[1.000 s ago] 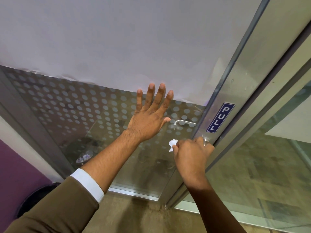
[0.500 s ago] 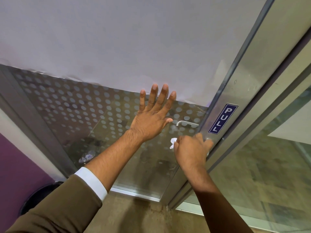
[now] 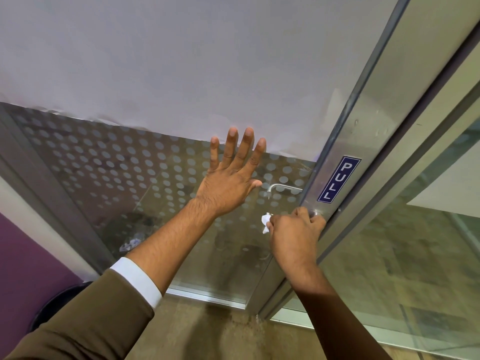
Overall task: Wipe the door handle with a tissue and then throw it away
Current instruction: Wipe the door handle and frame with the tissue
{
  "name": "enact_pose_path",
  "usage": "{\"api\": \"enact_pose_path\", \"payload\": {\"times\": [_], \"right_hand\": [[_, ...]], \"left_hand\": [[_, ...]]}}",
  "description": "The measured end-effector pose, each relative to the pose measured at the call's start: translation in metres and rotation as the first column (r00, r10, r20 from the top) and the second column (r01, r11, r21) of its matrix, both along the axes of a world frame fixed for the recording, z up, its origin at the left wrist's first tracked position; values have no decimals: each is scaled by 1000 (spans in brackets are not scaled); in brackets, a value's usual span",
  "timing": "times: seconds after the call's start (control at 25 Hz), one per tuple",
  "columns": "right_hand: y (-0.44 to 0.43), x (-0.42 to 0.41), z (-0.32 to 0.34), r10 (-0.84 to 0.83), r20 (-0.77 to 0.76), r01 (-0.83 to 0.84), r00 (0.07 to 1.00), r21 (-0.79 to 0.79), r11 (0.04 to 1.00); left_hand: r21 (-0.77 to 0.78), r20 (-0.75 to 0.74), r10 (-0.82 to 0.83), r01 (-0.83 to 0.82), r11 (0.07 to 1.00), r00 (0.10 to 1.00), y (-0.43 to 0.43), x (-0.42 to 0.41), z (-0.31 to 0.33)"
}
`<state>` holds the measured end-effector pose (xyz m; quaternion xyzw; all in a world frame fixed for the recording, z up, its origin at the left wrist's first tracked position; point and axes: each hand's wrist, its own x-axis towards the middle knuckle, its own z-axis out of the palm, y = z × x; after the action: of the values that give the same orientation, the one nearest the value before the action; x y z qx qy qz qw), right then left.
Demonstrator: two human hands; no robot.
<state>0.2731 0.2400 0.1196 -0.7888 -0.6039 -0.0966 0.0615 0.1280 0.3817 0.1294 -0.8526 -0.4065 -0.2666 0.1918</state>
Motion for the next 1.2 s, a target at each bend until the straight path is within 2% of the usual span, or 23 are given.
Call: {"api": "enact_pose_path", "payload": {"times": [0.16,0.28,0.44,0.52,0.56,0.68,0.88,1.08,1.2], "right_hand": [[-28,34,-16,27,69,-33,997,99,995],[-33,53,-19,19,-27,-15,999,142,990],[-17,32,-16,63,-124,-47,990,133,990],[-3,12,-14,82,-91,-66,992,164,984],[2,4,-11,62,-64,-52,996,152,987],[6,2,-10,-27,-132,35,991,63,997],[1,-1,-10,-75,-78,81,994,78,994],[35,-5,1,-107,-211,117,972,34,993],[36,0,1,-99,-230,99,968,-8,995]], "left_hand": [[5,4,-4,4,1000,1000,0,0,0],[-4,2,-1,1,1000,1000,-1,0,1],[-32,6,-13,13,999,1000,-3,0,3],[-38,8,-17,18,999,1000,-4,-1,5],[-40,11,-23,24,999,1000,-4,-1,5],[-31,13,-31,31,999,999,-5,-1,5],[-52,5,-23,23,998,1000,-5,-1,5],[-77,-6,-19,19,997,1000,-7,-1,8],[-97,-9,-17,17,995,1000,-8,-1,10]]}}
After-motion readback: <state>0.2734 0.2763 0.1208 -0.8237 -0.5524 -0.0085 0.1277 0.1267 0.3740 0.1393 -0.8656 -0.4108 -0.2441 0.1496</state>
